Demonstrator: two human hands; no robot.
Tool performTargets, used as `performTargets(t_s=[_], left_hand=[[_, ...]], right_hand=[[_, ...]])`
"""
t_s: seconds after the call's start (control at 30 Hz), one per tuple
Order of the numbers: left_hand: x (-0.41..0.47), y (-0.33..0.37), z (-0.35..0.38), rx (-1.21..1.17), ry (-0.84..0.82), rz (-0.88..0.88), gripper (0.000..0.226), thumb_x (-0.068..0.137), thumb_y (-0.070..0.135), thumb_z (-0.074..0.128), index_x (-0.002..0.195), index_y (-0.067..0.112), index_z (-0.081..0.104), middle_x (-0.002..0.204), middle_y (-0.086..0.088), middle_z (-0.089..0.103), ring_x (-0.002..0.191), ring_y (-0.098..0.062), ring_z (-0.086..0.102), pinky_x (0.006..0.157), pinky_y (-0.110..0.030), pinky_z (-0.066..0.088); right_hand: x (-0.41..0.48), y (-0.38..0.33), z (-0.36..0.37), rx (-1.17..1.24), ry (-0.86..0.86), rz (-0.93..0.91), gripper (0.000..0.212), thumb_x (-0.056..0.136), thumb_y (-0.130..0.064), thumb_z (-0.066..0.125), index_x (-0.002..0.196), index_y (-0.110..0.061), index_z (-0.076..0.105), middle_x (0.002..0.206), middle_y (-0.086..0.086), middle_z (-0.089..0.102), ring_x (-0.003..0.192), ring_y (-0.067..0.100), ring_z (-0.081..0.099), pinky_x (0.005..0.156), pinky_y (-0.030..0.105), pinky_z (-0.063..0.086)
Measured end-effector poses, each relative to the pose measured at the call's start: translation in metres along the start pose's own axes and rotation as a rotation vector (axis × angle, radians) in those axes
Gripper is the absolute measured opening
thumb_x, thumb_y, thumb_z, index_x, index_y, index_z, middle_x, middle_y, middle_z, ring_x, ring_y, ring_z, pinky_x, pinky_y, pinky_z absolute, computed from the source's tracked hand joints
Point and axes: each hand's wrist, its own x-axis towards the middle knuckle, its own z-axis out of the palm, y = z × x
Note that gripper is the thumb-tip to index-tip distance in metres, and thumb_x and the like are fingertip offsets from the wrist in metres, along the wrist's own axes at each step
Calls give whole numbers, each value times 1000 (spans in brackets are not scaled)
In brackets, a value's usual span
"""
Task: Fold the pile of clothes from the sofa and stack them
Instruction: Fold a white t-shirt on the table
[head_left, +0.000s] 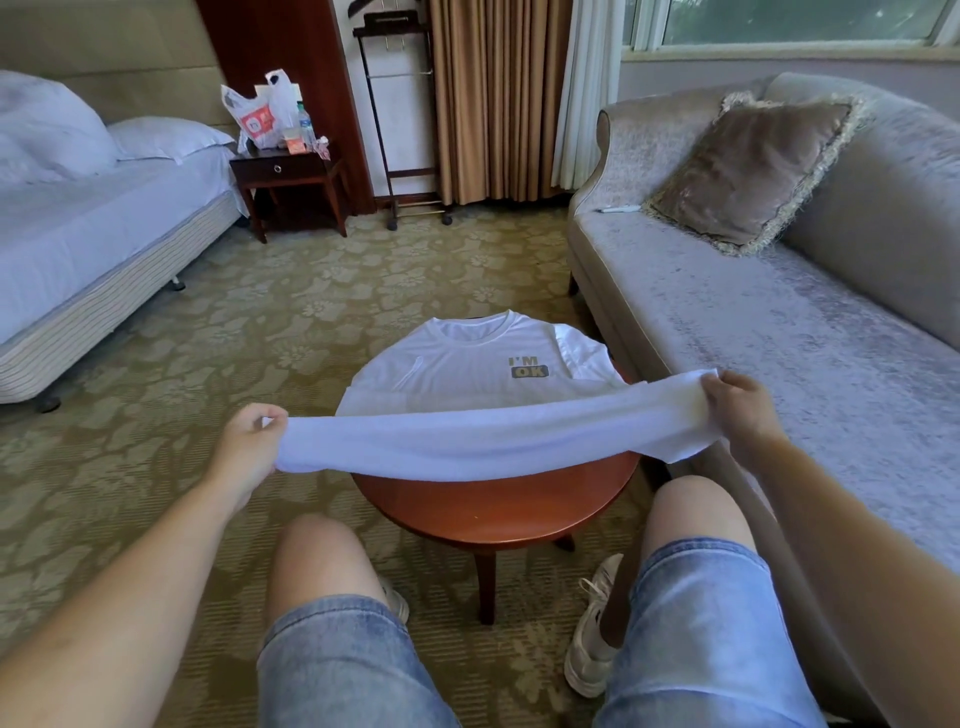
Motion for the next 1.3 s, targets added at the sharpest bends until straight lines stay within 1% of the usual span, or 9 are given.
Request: performTargets(t_s=[0.13, 0.23, 0.33, 0.47, 0.7, 0.83, 1.03, 1.2, 1.3], left_hand=[[-19, 7, -16, 87, -82, 30, 13, 99, 14, 47, 107, 14, 58, 112, -5, 50, 92, -24, 49, 58, -27, 40], [-34, 7, -28, 138, -159, 3, 14, 99, 14, 48, 110, 16, 57, 116, -7, 49, 79, -24, 49, 56, -28, 39], [-49, 5, -41, 185, -278, -70, 16, 99, 13, 48, 111, 13, 59, 102, -11, 56, 62, -22, 44, 54, -28, 36], [-70, 9, -57, 288, -433, -159, 18, 101, 15, 46, 114, 16, 59, 109, -17, 57, 66, -23, 47, 53, -28, 40], [-93, 22, -74, 355, -579, -225, 22, 100, 14, 48, 120, 17, 58, 116, -15, 61, 77, -22, 55, 53, -25, 42], [-91, 32, -72, 332, -478, -206, 23, 100, 14, 48, 121, 15, 56, 106, -15, 60, 72, -19, 51, 53, -24, 42], [-51, 42, -50, 100, -202, -104, 26, 101, 18, 46, 125, 12, 55, 129, -15, 49, 89, -26, 53, 54, -27, 49], [-6, 53, -11, -37, -37, -51, 25, 102, 14, 45, 123, 7, 57, 128, -12, 42, 99, -24, 45, 41, -22, 51], [26, 60, 13, -77, 16, -50, 25, 102, 13, 45, 122, 9, 58, 137, -17, 42, 98, -22, 45, 50, -24, 54]], right_hand=[[-16, -5, -6, -105, 3, -12, 24, 98, -24, 52, 114, -13, 66, 107, 11, 62, 109, 35, 59, 93, 43, 47], [-30, -10, -14, -198, -13, -30, 25, 99, -25, 50, 113, -11, 66, 112, 18, 64, 108, 36, 58, 93, 44, 46], [-44, -15, -25, -278, -33, -15, 30, 100, -21, 51, 121, -5, 63, 123, 21, 62, 112, 37, 57, 99, 47, 45], [-59, -21, -41, -408, -148, 7, 32, 98, -14, 52, 120, 8, 60, 124, 26, 60, 116, 43, 55, 102, 50, 43], [-73, -23, -53, -544, -213, 19, 28, 98, -15, 50, 112, 5, 65, 118, 22, 62, 108, 37, 57, 100, 47, 44], [-67, -24, -61, -501, -173, 29, 29, 98, -15, 51, 114, 7, 62, 112, 25, 61, 104, 40, 58, 93, 46, 47], [-36, -30, -48, -359, -4, -68, 21, 98, -11, 47, 94, 1, 64, 89, 19, 59, 73, 31, 54, 66, 34, 41], [1, -40, -15, -345, 119, -123, 26, 98, -12, 47, 97, 6, 67, 82, 18, 58, 80, 31, 55, 68, 30, 36], [29, -48, 9, -370, 150, -110, 28, 98, -16, 48, 100, 4, 68, 85, 18, 59, 82, 27, 54, 71, 30, 36]])
